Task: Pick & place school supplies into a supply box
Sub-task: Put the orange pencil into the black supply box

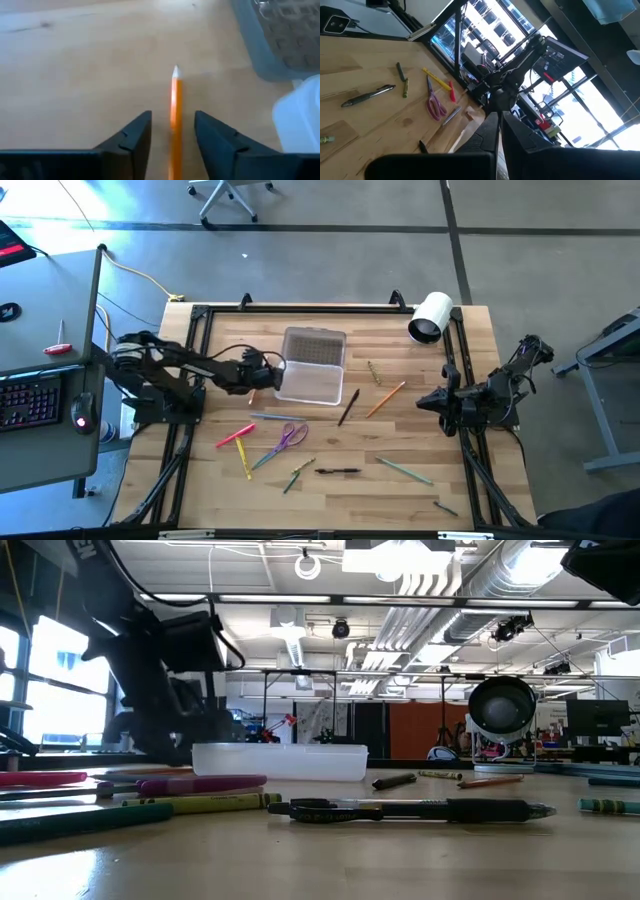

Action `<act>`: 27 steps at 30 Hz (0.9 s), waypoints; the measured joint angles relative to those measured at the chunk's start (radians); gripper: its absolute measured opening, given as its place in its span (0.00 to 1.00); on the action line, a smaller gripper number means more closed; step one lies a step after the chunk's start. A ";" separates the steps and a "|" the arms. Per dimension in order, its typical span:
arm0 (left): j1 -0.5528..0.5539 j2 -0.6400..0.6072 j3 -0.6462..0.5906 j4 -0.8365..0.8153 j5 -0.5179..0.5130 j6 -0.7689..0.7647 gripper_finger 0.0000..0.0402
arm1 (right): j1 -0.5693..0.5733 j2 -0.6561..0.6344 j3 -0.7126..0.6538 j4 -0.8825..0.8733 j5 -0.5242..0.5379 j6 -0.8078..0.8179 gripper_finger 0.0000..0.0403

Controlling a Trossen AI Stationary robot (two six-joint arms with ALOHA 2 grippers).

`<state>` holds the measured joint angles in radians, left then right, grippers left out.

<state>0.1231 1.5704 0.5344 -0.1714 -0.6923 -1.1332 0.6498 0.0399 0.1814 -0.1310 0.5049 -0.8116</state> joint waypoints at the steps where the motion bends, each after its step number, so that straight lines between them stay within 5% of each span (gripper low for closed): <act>1: 0.000 0.012 0.000 0.012 -0.009 -0.001 0.50 | 0.000 0.000 0.000 0.000 0.000 0.000 0.00; 8: -0.002 0.099 0.003 0.035 -0.074 -0.074 0.48 | 0.000 0.000 0.000 0.000 0.000 0.000 0.00; 24: 0.000 0.189 -0.001 0.048 -0.159 -0.159 0.08 | 0.000 0.000 0.000 0.000 0.000 0.000 0.00; 27: 0.000 0.189 -0.005 0.047 -0.162 -0.160 0.07 | 0.000 0.000 0.000 0.000 0.000 0.000 0.00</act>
<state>0.1234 1.7592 0.5293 -0.1246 -0.8541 -1.2930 0.6498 0.0399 0.1814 -0.1310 0.5049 -0.8116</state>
